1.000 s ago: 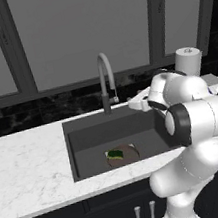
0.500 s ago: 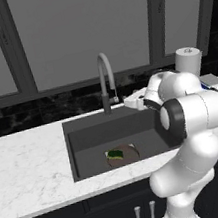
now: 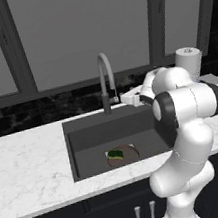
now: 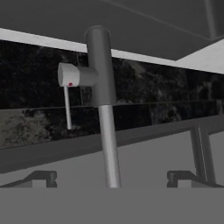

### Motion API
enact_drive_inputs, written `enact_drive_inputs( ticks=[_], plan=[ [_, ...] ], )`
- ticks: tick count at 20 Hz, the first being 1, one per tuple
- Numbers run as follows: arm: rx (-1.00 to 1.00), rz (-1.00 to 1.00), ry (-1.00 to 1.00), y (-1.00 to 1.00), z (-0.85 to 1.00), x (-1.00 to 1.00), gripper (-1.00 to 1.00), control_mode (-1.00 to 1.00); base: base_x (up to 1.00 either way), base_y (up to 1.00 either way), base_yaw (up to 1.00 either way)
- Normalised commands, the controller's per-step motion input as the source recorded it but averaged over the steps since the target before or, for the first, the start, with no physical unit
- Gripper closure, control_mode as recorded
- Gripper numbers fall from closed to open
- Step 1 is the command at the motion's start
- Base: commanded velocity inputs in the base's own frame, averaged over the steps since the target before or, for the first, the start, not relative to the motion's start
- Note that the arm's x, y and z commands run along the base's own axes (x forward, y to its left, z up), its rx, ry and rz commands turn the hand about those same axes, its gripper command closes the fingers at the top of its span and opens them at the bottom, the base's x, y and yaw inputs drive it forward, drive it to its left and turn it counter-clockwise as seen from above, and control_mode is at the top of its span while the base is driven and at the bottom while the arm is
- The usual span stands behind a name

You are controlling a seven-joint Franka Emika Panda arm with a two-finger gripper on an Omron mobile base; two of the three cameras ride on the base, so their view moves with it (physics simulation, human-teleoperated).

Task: Pick the pan and sponge and place them into the sink. Then turn on the water.

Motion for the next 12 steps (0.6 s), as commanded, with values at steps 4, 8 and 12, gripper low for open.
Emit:
enact_drive_inputs(
  ticks=[4,8,12],
  plan=[
    [0.0,0.0,0.0,0.0,-0.06,0.22,-1.0,-1.0,0.0,0.0,0.0],
    [0.0,0.0,-0.02,0.0,-0.1,0.25,-1.0,-1.0,0.0,0.0,0.0],
    [0.0,0.0,-0.02,0.0,-0.15,0.2,-1.0,-1.0,0.0,0.0,0.0]
  ],
)
